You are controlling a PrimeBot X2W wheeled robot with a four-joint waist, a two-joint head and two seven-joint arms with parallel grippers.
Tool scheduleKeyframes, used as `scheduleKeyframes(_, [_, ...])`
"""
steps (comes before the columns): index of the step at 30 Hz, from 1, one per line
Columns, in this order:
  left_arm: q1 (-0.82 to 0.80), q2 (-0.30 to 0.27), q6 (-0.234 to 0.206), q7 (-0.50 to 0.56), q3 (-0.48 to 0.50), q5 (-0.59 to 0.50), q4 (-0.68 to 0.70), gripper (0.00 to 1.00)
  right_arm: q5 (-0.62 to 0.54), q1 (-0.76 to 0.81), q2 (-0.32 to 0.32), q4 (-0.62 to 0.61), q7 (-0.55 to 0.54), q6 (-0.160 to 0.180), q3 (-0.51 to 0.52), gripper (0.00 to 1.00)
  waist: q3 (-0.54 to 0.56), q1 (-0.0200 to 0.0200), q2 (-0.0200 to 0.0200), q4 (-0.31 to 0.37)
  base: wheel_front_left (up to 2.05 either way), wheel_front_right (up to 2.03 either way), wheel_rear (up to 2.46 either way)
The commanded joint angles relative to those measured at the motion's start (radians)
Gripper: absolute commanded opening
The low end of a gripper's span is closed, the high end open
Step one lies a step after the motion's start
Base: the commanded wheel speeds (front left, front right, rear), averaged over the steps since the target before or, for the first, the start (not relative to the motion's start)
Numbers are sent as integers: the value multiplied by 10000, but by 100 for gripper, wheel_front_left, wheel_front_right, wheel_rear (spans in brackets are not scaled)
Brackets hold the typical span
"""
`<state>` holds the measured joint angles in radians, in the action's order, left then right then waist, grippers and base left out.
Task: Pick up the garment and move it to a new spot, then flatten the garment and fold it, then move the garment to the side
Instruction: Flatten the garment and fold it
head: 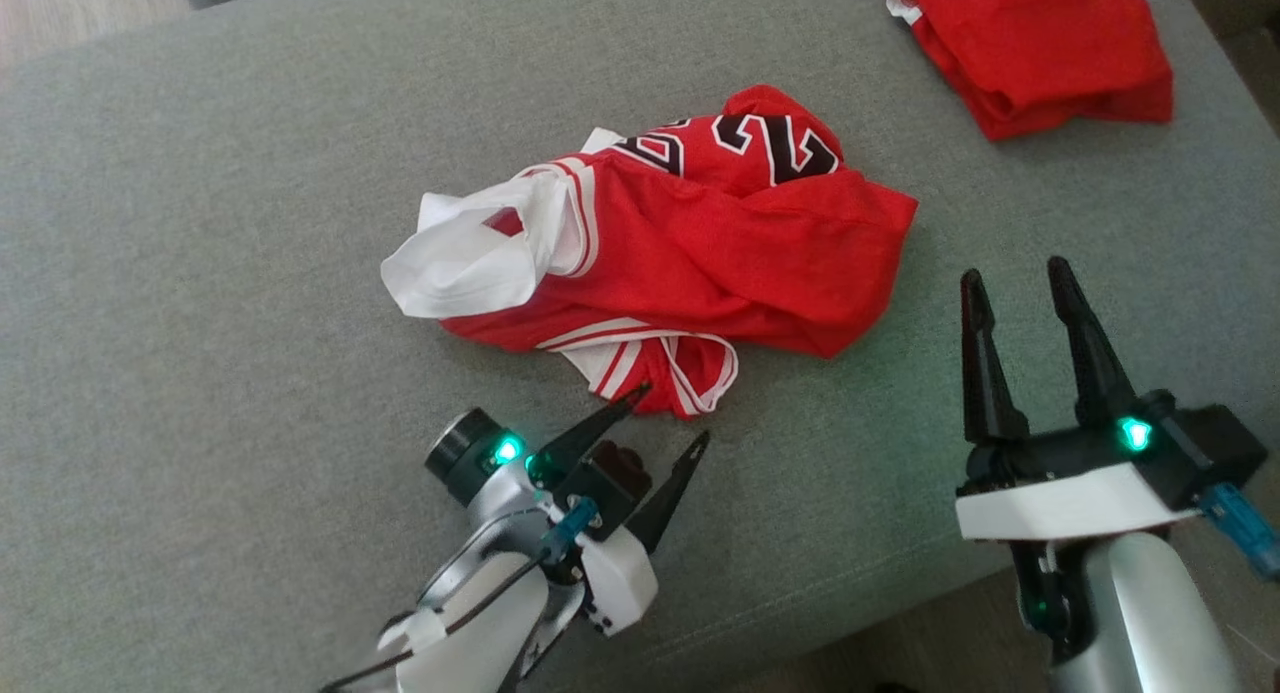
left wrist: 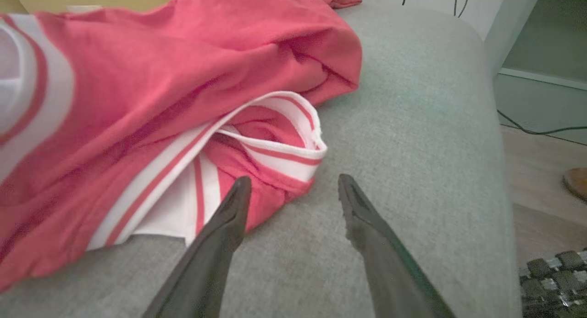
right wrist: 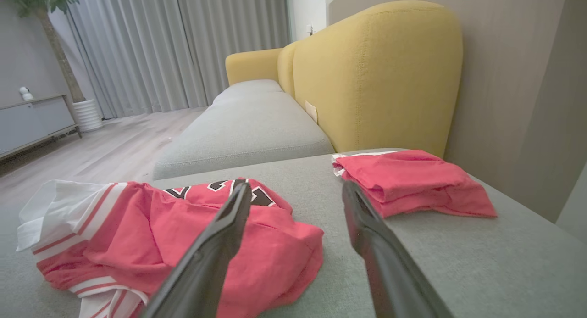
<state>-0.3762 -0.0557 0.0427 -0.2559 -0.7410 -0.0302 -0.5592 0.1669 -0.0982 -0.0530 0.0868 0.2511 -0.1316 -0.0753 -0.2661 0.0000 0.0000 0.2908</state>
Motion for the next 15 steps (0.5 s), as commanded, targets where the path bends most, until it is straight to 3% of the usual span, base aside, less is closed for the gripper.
scheduleKeyframes(1, [-419, 53, -151, -59, 114, 118, 216, 100, 51, -366, -43, -376, 107, 9, -288, 100, -88, 0, 0, 15, 0, 0, 0])
scheduleKeyframes(9, [-1236, 54, -470, -59, -519, 503, -306, 100, 272, -653, -84, -495, 107, 9, -607, 100, -456, 0, 0, 111, 0, 0, 0])
scheduleKeyframes(10, [-1338, 54, -502, -59, -587, 553, -430, 93, 291, -679, -87, -496, 107, 9, -622, 100, -476, 0, 0, 123, 0, 0, 0])
scheduleKeyframes(11, [-1439, 54, -531, -59, -644, 624, -525, 74, 309, -697, -88, -501, 107, 9, -637, 100, -493, 0, 0, 135, 0, 0, 0])
scheduleKeyframes(13, [-1618, 54, -595, -59, -706, 808, -428, 21, 330, -715, -87, -513, 107, 9, -660, 100, -500, 0, 0, 149, 0, 0, 0])
scheduleKeyframes(14, [-1666, 54, -612, -59, -728, 887, -439, 0, 333, -711, -87, -507, 107, 9, -659, 100, -473, 0, 0, 145, 0, 0, 0])
scheduleKeyframes(15, [-1676, 54, -588, -59, -707, 1061, -387, 0, 335, -697, -91, -494, 107, 9, -650, 100, -421, 0, 0, 132, 0, 0, 0])
